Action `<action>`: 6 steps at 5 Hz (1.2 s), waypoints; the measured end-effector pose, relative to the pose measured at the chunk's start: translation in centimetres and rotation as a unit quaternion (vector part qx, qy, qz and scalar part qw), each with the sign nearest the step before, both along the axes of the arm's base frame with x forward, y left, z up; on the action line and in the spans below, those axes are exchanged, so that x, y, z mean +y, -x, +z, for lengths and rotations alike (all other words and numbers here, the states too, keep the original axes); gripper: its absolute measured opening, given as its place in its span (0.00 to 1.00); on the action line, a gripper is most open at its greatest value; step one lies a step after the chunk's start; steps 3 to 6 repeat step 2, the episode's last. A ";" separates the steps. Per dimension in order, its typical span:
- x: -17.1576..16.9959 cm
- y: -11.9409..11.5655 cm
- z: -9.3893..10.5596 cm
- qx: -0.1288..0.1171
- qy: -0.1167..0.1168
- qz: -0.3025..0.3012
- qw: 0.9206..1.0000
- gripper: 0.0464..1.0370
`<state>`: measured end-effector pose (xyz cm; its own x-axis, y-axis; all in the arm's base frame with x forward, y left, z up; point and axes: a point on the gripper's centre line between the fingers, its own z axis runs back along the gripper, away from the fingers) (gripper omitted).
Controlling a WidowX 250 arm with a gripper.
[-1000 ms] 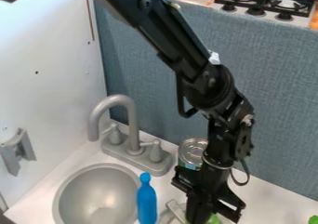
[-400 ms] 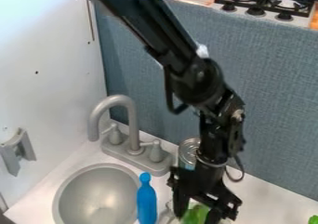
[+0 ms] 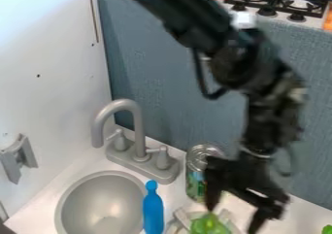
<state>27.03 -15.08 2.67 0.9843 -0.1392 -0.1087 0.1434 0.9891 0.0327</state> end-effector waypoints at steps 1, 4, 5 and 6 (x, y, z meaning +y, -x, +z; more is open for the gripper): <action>-3.3 -0.2 1.7 -0.015 0.017 -0.041 0.999 0.97; -5.3 -0.3 0.9 0.014 0.036 -0.074 0.996 0.96; -5.3 -0.3 0.9 0.014 0.036 -0.074 0.996 0.96; -5.3 -0.3 0.9 0.014 0.036 -0.074 0.996 0.96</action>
